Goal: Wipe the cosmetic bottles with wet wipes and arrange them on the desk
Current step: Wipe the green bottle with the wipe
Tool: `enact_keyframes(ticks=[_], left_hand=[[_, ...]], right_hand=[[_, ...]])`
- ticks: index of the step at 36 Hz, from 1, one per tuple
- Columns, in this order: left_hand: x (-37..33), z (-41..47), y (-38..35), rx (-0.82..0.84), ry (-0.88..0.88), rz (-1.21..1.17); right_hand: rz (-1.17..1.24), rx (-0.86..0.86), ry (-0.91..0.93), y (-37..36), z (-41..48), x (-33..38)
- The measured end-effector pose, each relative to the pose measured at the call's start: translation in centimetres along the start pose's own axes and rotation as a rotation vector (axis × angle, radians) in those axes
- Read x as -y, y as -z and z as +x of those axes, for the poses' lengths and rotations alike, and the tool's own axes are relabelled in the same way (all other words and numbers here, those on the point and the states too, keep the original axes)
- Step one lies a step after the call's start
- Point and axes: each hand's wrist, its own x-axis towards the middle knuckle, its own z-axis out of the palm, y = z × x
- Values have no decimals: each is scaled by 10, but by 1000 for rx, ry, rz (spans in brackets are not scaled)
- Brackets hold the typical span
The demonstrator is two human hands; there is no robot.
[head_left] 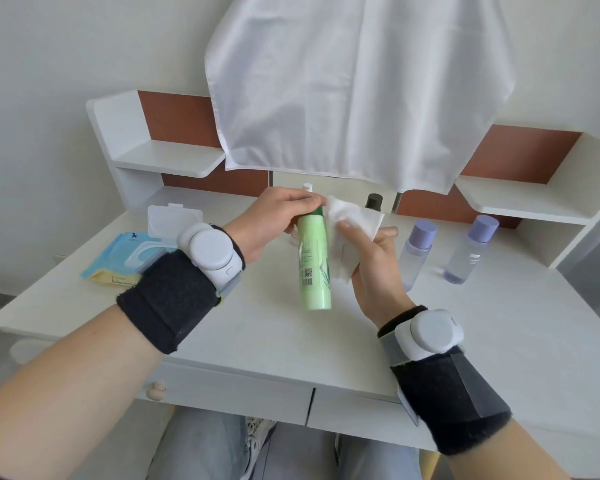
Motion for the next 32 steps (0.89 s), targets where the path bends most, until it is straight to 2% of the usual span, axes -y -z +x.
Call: enact_keyframes(ticks=[8,17,26,29,32], left_hand=[[-4,2,-9,9,39,-103],[-7,7,-1,-95,39,-139],[-11,4,11,-261,31,-100],[-14,5,17,-324,16,-65],[-18,5,23,-353,-31,-62]], right_hand=[[45,-39,-78,-1,1,-2],[-84,-66,-155,1,6,-14],[-305,145,-85,-8,-9,1],[-422,244,-120,-8,-12,2],[-423,245,-139,-8,-12,1]])
